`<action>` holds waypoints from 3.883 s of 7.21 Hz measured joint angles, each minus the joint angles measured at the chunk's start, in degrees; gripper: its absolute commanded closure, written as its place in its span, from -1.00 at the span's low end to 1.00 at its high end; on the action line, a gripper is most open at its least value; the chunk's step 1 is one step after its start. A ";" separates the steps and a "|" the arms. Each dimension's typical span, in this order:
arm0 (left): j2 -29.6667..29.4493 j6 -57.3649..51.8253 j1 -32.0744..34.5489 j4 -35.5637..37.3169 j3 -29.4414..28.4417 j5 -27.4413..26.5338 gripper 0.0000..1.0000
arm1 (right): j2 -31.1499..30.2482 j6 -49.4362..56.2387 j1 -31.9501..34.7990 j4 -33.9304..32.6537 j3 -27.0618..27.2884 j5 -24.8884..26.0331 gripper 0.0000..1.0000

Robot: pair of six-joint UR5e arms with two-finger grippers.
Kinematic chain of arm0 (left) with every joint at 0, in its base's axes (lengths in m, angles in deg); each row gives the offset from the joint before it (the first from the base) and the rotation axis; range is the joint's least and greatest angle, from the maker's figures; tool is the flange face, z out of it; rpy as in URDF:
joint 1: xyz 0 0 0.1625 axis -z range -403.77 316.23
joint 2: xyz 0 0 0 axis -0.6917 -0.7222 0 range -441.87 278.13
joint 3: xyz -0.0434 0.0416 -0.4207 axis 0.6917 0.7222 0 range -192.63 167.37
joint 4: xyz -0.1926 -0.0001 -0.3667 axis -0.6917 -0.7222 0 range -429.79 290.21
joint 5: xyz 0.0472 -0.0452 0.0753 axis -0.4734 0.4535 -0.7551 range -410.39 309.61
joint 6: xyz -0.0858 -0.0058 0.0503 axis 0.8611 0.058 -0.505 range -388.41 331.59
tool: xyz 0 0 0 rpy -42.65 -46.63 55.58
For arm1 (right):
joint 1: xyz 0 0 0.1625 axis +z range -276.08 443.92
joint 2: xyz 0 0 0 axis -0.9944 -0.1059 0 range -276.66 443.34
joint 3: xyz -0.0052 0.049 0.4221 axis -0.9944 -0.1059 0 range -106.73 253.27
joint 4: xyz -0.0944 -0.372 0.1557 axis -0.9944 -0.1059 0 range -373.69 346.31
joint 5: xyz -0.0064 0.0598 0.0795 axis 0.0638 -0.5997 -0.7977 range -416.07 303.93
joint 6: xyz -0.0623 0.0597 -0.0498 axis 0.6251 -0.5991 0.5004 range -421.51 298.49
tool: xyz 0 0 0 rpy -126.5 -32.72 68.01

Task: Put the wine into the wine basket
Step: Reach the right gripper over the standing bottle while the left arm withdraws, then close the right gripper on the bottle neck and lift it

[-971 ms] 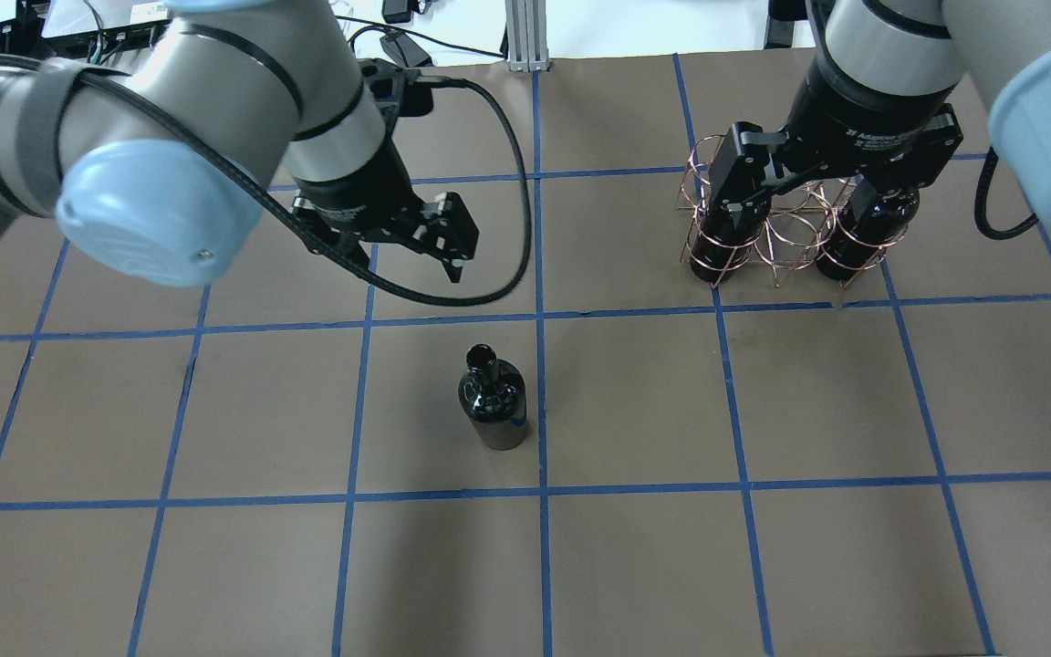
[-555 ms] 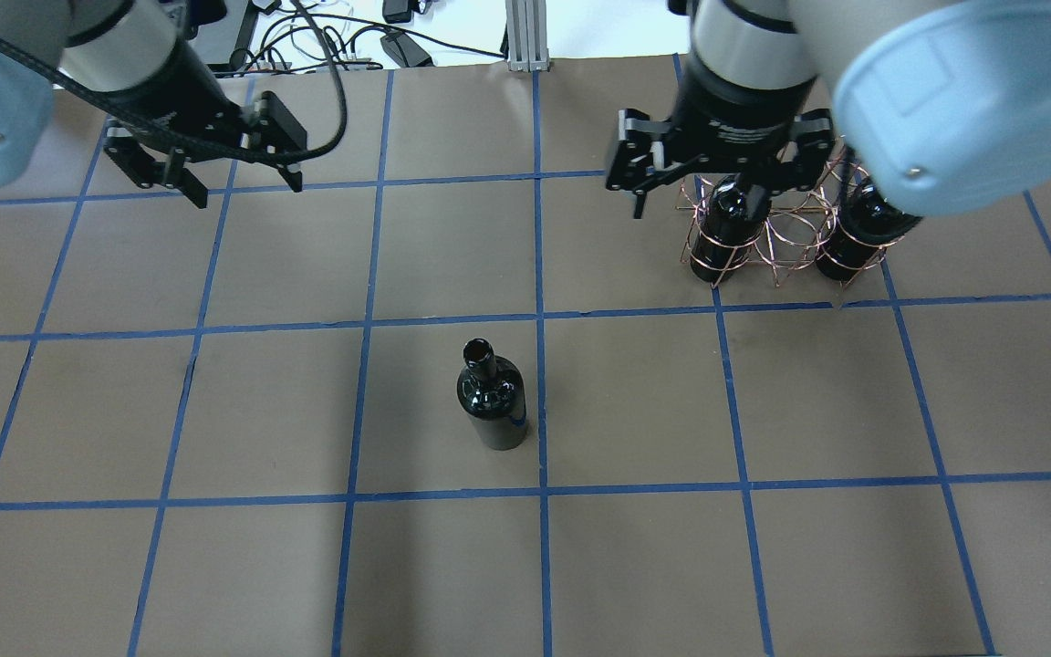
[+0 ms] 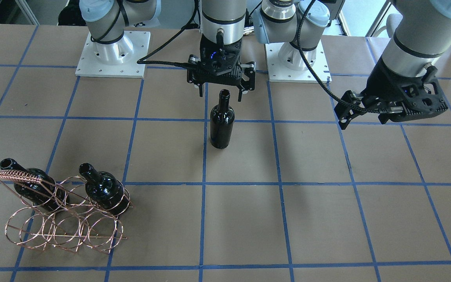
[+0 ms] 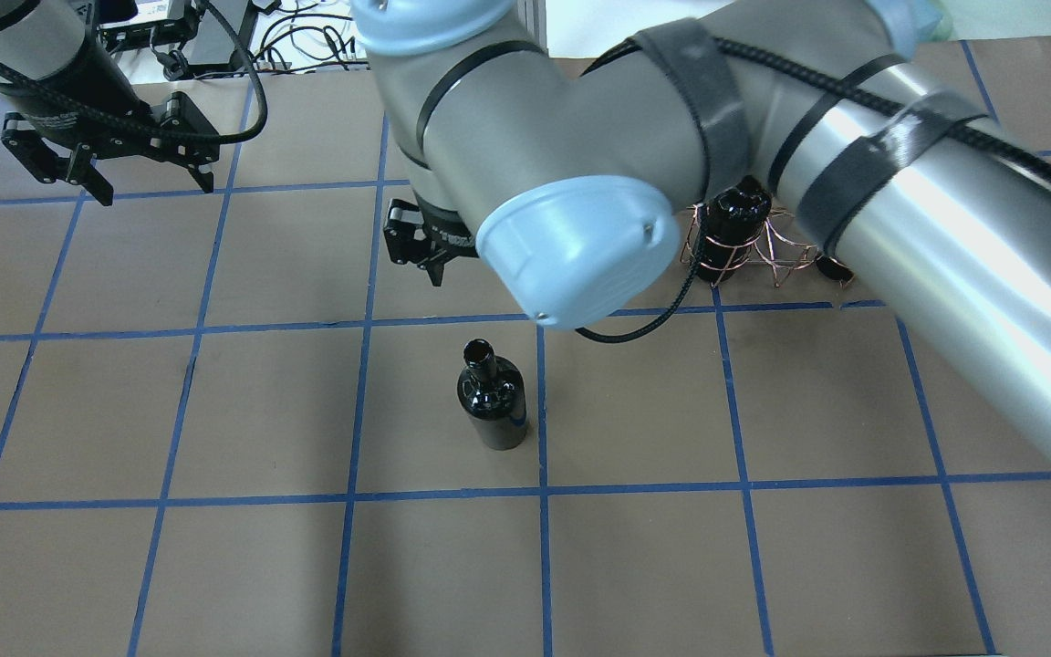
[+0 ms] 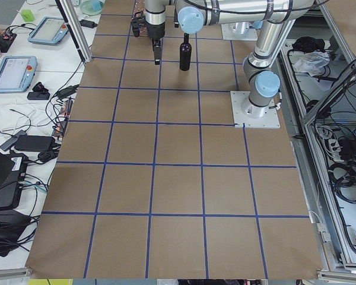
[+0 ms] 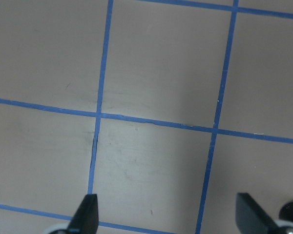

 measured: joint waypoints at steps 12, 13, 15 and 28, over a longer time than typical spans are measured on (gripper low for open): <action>1.58 -3.42 1.01 -4.38 0.51 1.58 -1.00 | 1.08 -2.47 1.00 -6.30 6.74 -1.42 0.05; 1.66 -3.81 1.01 -4.87 0.60 1.45 -1.00 | 1.07 -2.45 1.00 -6.47 6.73 -1.59 -0.31; 1.74 -4.98 0.91 -5.32 0.79 1.31 -1.00 | 0.94 -2.58 1.00 -6.28 6.74 -1.55 -0.38; 2.10 -5.33 0.91 -7.76 1.38 1.57 -1.00 | -5.23 4.52 -2.65 1.18 7.31 -0.69 0.64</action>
